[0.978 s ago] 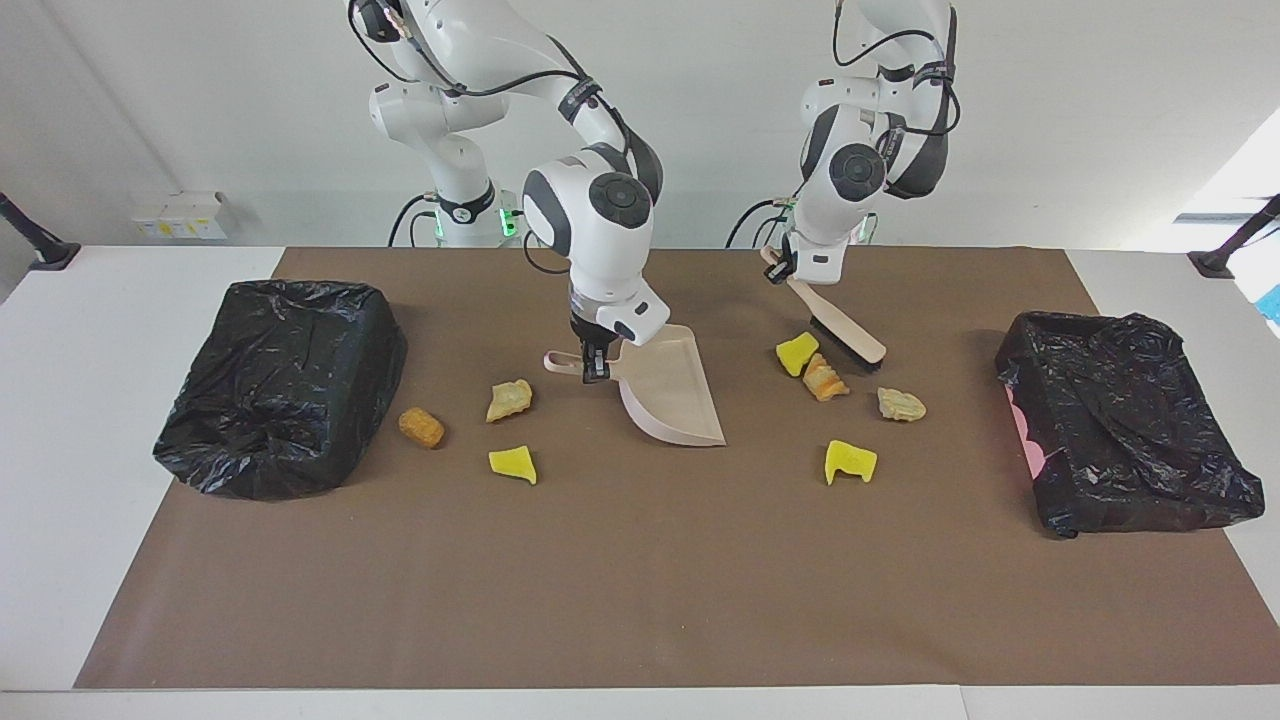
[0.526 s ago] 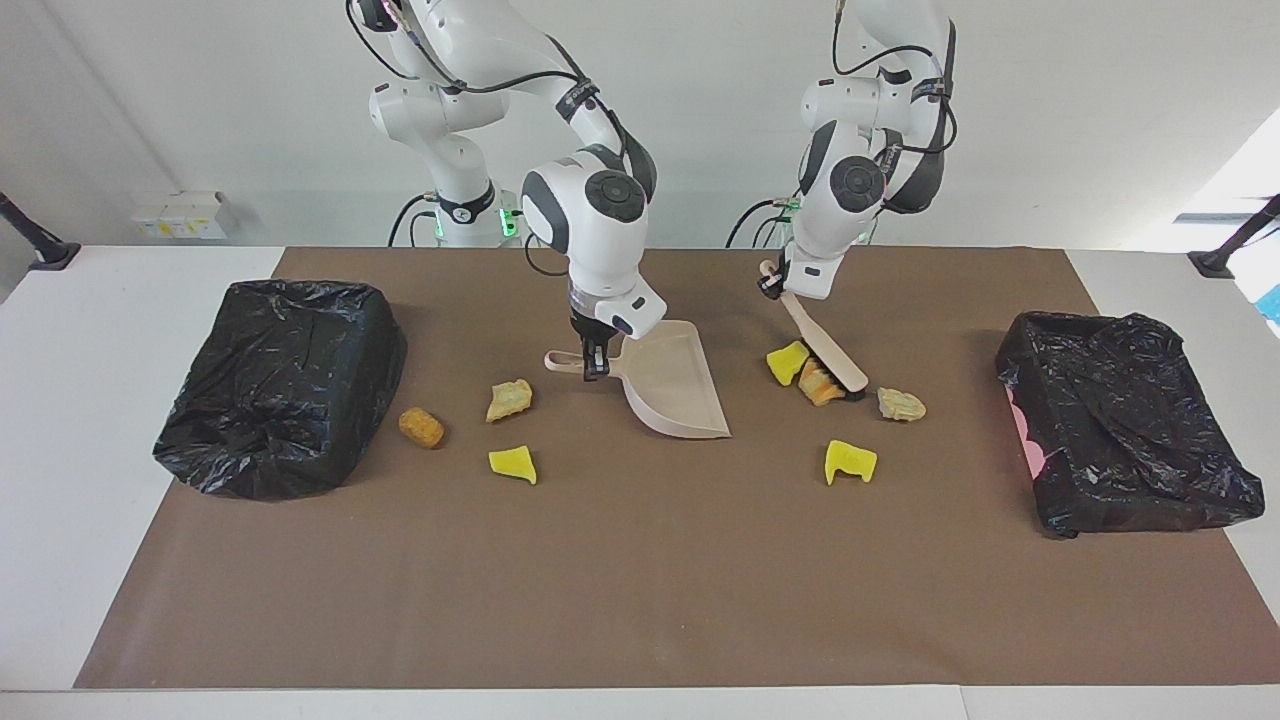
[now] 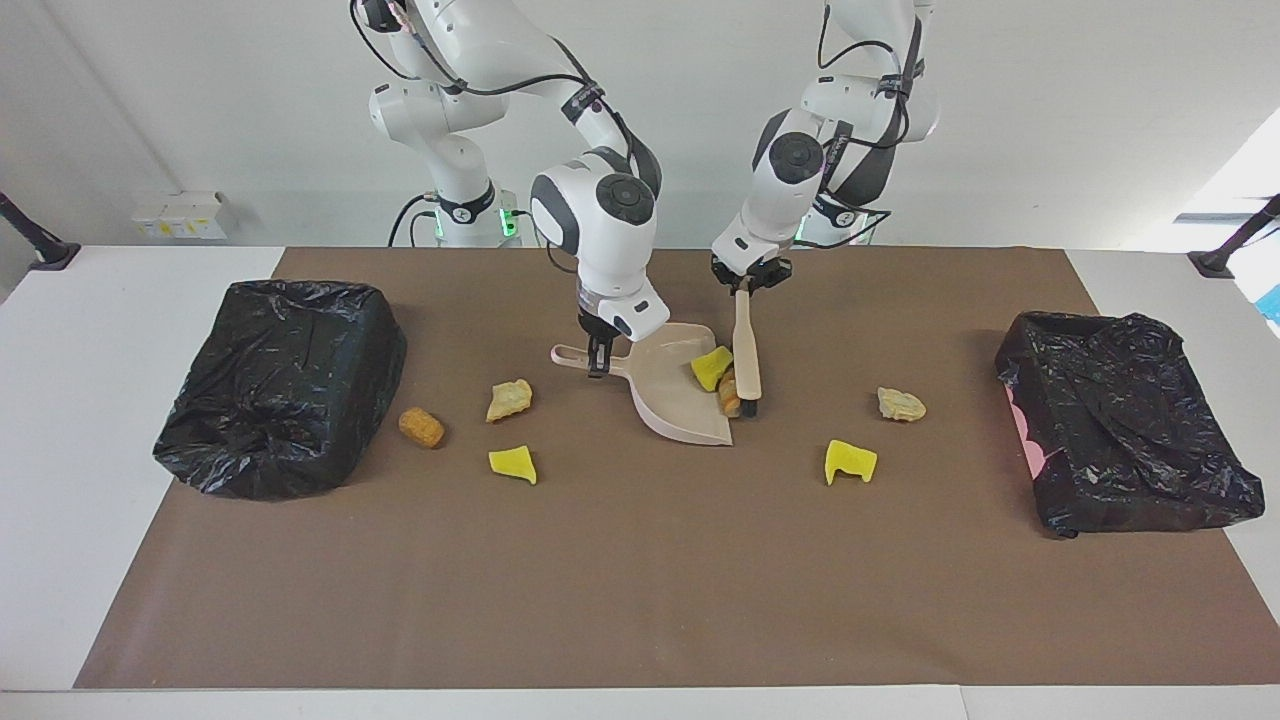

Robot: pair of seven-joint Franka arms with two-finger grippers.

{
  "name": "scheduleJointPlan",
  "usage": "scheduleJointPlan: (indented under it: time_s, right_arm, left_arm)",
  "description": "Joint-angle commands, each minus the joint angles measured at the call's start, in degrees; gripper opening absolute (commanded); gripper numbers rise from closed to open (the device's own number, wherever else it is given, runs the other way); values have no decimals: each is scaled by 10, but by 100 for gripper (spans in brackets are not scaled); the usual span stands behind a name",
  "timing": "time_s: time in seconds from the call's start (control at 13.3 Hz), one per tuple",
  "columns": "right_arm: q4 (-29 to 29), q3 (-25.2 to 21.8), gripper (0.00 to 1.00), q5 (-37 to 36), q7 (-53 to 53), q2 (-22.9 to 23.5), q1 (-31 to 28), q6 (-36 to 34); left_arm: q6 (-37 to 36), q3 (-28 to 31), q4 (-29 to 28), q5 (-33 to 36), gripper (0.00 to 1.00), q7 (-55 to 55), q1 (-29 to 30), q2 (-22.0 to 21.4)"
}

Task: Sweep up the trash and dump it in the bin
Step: 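Sweep debris into the dustpan with the brush in the left gripper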

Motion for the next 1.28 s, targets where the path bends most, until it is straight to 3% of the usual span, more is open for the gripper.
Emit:
scheduleJointPlan:
  time_s: [0.0,0.3,0.45,0.6,0.9,0.98,1.2]
  right_arm:
    - [-4,4,0,12,26,5,-4,28]
    - [3,3,0,12,19,6,-11,18]
    - [4,3,0,12,20,4,-14,9]
    - [4,3,0,12,25,4,-14,9]
    - [5,3,0,13,26,4,-13,9]
    - [5,3,0,12,25,4,-13,9]
    - [8,3,0,12,26,4,-11,9]
  left_arm:
    - [22,5,14,-2,0,15,-32,18]
    - [-26,5,78,-8,0,17,-30,46]
    - [-49,8,94,-67,0,19,-8,43]
    - [-78,10,129,-77,0,37,13,43]
    - [-173,69,174,-72,0,88,24,26]
    - [-188,82,173,-61,0,87,25,20]
    - [-210,118,173,71,0,84,24,19]
